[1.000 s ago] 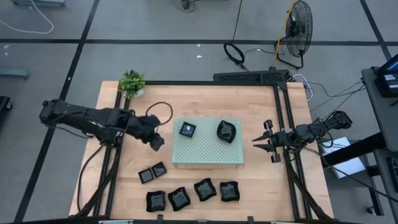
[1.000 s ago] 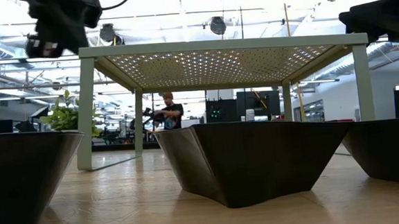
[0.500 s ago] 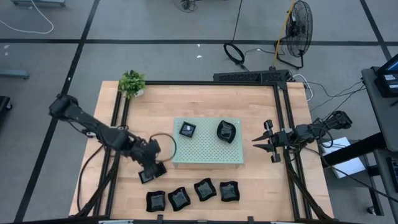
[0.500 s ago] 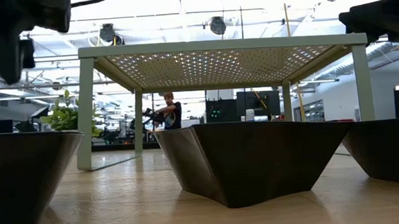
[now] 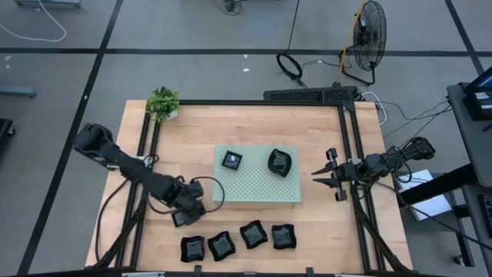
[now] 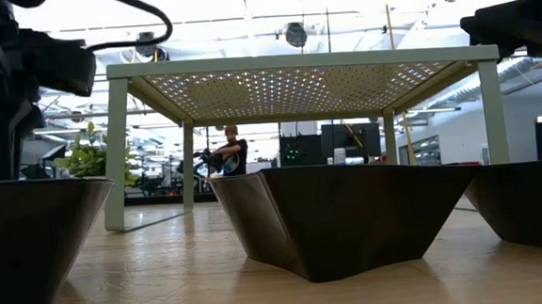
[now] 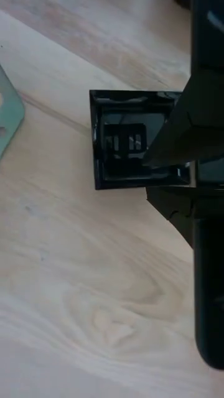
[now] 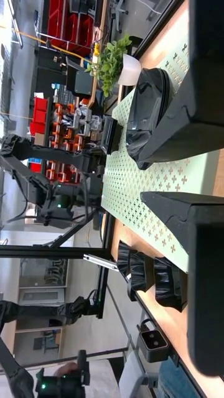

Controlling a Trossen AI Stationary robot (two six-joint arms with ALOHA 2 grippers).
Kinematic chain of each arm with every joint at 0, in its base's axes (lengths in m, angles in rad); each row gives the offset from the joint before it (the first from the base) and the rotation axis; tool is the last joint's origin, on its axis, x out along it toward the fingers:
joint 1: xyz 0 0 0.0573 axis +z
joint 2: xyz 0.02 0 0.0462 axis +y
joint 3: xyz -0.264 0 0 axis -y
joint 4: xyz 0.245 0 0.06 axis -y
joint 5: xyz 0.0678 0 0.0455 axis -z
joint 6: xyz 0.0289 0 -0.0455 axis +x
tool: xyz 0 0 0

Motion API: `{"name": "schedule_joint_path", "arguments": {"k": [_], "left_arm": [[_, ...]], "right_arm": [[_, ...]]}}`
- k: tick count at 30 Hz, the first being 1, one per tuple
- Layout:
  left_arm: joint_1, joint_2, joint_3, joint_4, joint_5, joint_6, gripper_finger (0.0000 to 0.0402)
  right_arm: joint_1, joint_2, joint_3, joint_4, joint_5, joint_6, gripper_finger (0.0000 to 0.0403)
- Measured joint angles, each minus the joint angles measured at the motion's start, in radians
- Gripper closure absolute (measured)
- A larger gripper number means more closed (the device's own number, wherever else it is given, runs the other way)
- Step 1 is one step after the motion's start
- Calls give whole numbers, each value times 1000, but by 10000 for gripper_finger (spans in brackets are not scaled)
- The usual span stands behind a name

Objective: Pick & Place Mini shaped plates
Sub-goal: Stack the square plate on top of the square plate on the shelf

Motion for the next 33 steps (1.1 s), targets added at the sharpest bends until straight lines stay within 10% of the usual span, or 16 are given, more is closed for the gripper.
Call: {"name": "schedule_joint_path", "arguments": {"k": [33], "left_arm": [[0,66,0,53,36,5,334]], "right_arm": [[0,0,0,0,0,0,328]]}}
